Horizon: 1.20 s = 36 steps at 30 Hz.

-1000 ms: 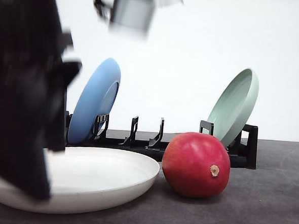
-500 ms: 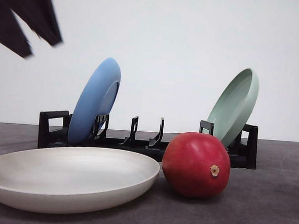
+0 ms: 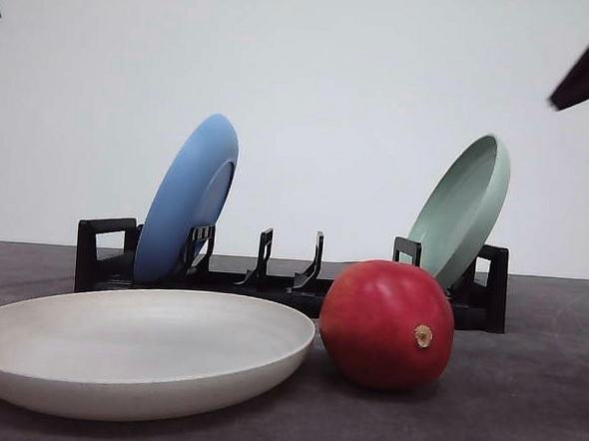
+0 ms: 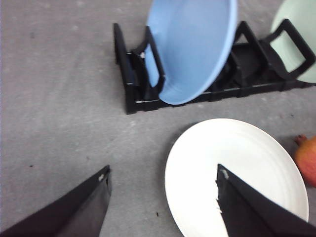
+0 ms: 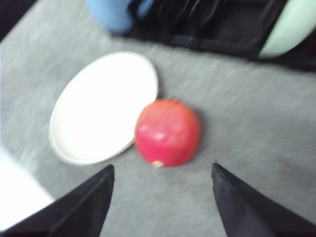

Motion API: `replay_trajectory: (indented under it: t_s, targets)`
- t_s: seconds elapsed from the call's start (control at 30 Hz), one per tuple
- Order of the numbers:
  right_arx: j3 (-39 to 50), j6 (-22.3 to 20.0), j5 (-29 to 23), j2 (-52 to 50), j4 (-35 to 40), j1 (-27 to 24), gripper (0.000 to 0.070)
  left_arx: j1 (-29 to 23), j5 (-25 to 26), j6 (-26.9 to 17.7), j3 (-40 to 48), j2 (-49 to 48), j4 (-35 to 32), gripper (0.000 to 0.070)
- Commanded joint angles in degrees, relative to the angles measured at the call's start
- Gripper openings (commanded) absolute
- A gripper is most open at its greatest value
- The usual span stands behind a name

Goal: Place pomegranate in white plate

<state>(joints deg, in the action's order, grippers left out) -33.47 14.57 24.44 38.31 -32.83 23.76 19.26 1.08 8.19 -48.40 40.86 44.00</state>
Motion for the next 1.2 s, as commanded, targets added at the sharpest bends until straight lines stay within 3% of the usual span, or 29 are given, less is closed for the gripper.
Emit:
replay_trajectory:
  t_s: [0.0, 0.1, 0.3, 0.53, 0.93, 1.17]
  targets:
    - [-2.1, 2.9, -2.5, 3.3, 0.7, 2.6, 0.0396, -0.1, 0.2, -0.2, -0.7, 0.3, -0.2, 0.0394]
    - [-4.7, 4.8, -6.9, 9.3, 0.6, 6.7, 0.0416, -0.1, 0.2, -0.4, -0.7, 0.3, -0.3, 0.0394]
    - [-10.8, 7.6, -13.2, 22.2, 0.9, 12.6, 0.0563, -0.1, 0.2, -1.3, -0.7, 0.3, -0.2, 0.0394]
    - [-15.5, 8.5, -15.5, 34.1, 5.7, 15.7, 0.0627, -0.1, 0.2, -1.5, -0.7, 0.3, -0.2, 0.0394]
    - [-15.7, 10.6, -18.4, 45.2, 10.1, 17.5, 0.0627, -0.1, 0.2, -1.5, -0.7, 0.3, -0.2, 0.0394]
    - [-15.7, 11.5, -17.0, 47.5, 9.8, 17.7, 0.059, -0.1, 0.2, -1.5, -0.7, 0.3, -0.3, 0.0394]
